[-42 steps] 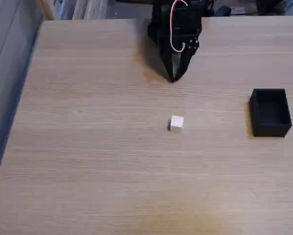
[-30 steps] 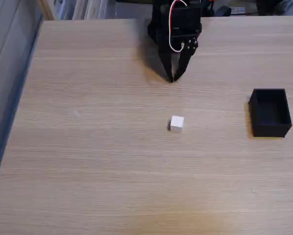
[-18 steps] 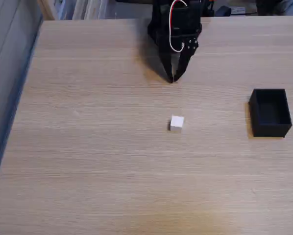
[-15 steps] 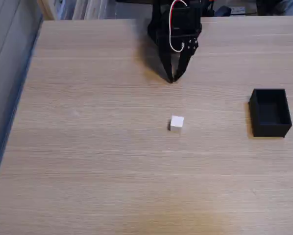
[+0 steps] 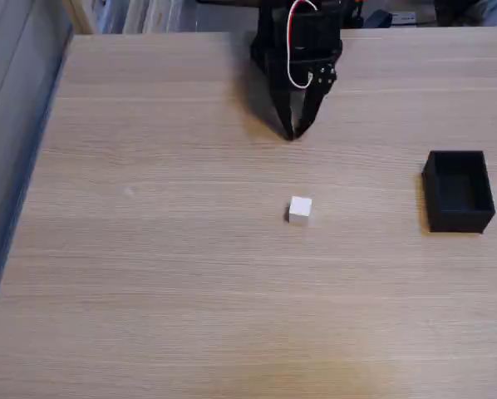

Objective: Pick a white block and place it in the black box.

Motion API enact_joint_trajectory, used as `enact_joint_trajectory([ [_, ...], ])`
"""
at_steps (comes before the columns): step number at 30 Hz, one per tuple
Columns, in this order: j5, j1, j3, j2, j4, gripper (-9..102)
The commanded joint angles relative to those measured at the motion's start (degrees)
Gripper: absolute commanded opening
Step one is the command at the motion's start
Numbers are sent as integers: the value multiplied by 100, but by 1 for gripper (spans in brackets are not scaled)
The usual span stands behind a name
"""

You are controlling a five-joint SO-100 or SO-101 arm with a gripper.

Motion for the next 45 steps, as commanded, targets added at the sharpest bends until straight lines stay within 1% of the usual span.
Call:
enact_joint_trajectory([
  [1,-35,-26,88,35,9,0],
  [12,-114,-35,79,35,0,0],
  [19,-422,26,53,26,-70,0],
  [25,-527,105,-290,-343,-79,0],
  [34,-343,-62,-1433,-1854,-272,0],
  [38,-264,-211,-2074,-2892,-545,0],
  [45,264,-369,-3059,-4421,-1178,2],
])
